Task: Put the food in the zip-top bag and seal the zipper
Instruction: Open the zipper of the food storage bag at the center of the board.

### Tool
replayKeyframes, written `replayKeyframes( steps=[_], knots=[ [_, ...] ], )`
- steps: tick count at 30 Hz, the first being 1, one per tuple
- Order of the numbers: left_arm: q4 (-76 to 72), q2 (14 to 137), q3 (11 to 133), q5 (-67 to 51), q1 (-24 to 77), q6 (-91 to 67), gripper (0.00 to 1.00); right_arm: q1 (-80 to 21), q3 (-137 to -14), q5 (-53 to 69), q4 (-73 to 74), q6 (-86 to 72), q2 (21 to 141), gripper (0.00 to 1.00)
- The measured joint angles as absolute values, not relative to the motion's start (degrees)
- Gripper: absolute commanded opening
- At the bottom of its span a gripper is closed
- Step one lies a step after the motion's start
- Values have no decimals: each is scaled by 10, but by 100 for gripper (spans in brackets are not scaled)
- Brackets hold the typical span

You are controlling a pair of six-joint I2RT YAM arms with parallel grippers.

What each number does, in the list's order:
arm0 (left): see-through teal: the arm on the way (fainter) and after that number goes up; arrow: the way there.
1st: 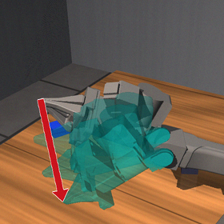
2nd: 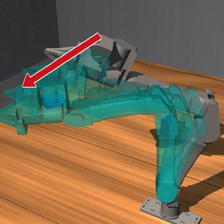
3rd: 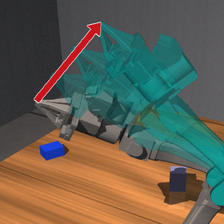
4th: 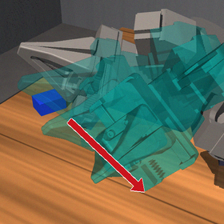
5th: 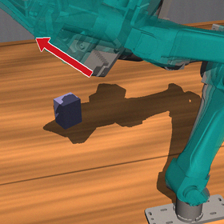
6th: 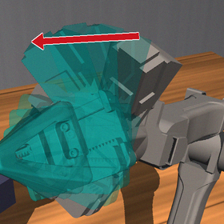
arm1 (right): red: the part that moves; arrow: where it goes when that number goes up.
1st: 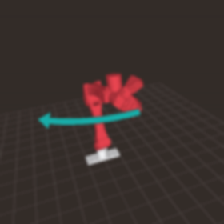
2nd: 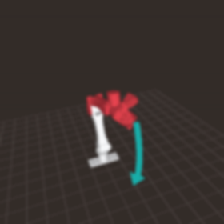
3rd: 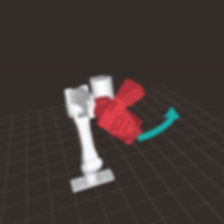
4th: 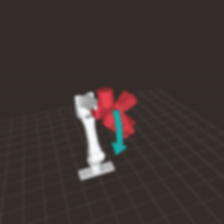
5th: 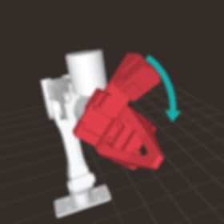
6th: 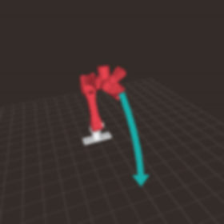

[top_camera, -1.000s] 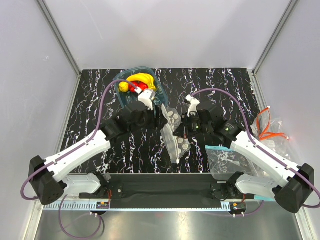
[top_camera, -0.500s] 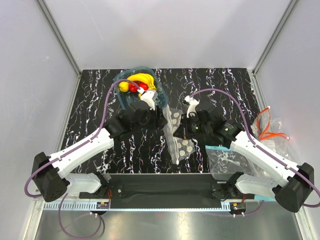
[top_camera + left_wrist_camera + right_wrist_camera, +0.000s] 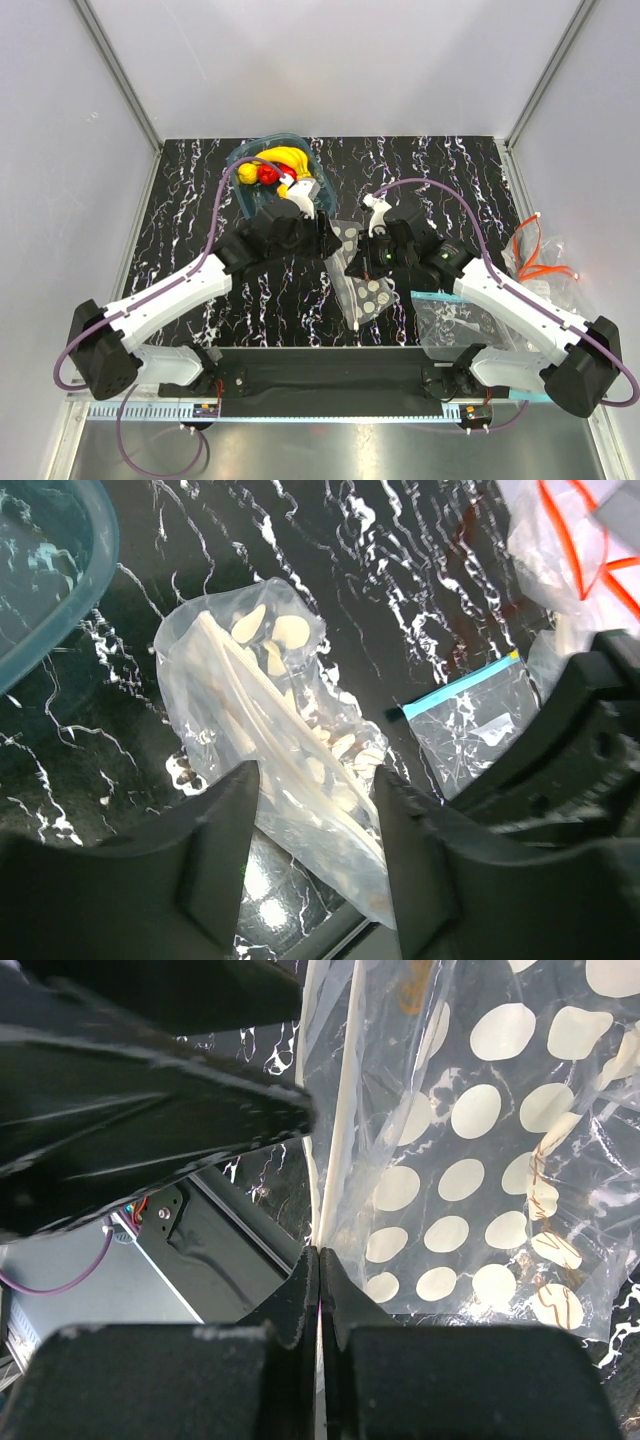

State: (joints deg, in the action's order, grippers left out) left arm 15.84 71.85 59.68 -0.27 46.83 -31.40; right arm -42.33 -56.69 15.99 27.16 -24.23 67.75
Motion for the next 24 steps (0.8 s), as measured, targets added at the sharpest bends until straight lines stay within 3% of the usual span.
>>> replayKeyframes(
  steps=[7,15,24],
  knots=[
    [159,728,594,7,468,-313,51,-423,-567,156,272,-242,677,0],
    [163,728,594,29,468,-311,41,-423,-567,157,271,-243,677,0],
    [173,728,591,65,467,-302,39,-423,-567,156,271,-244,675,0]
  ],
)
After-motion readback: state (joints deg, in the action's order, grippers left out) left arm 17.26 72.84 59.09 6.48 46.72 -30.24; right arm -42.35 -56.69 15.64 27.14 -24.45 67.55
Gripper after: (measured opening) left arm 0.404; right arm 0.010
